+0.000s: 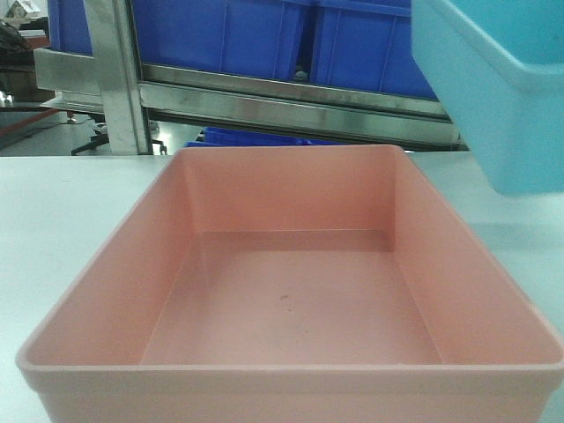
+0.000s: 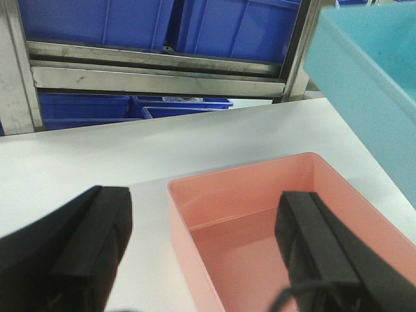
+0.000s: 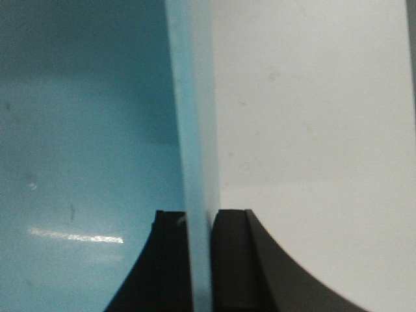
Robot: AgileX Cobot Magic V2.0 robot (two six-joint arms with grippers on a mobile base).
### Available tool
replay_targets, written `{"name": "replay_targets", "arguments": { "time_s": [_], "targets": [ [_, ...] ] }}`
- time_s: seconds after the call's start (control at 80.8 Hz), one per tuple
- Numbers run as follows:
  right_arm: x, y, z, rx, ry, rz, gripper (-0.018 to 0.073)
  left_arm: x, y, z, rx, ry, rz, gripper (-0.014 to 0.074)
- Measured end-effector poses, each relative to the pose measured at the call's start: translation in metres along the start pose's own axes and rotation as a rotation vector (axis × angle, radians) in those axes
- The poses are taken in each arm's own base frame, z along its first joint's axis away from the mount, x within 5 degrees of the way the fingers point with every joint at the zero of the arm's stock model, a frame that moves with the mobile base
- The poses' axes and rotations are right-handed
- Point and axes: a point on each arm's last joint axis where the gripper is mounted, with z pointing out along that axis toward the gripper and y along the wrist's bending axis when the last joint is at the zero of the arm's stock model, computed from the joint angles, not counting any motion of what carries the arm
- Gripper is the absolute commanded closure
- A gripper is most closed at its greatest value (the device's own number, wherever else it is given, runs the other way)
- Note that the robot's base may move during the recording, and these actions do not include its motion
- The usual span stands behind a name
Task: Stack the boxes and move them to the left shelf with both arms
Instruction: 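Lift the light-blue box with the right gripper over the pink box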
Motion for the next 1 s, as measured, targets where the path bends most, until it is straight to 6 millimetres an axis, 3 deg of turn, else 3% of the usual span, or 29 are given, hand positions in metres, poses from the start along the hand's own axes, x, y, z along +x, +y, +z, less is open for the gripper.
{"name": "replay_targets", "arguments": {
  "time_s": [0.309,0.544,0.804,1.002],
  "targets": [
    [0.009,0.073,-0.02,-0.093,-0.015,0.069,0.0504,0.0,0.0,0.0,0.0,0.0,0.0,0.022],
    [0.054,0.134,-0.008,-0.169,0.132,0.059,0.0504,0.0,0.0,0.0,0.0,-0.001,0.0,0.022],
    [0.103,0.181,-0.011,-0.206,0.237,0.01,0.0504,0.0,0.0,0.0,0.0,-0.001,0.002,0.022],
    [0.123,0.21,-0.005,-0.188,0.247,-0.009,0.0504,0.0,0.0,0.0,0.0,-0.001,0.002,0.022]
  ]
}}
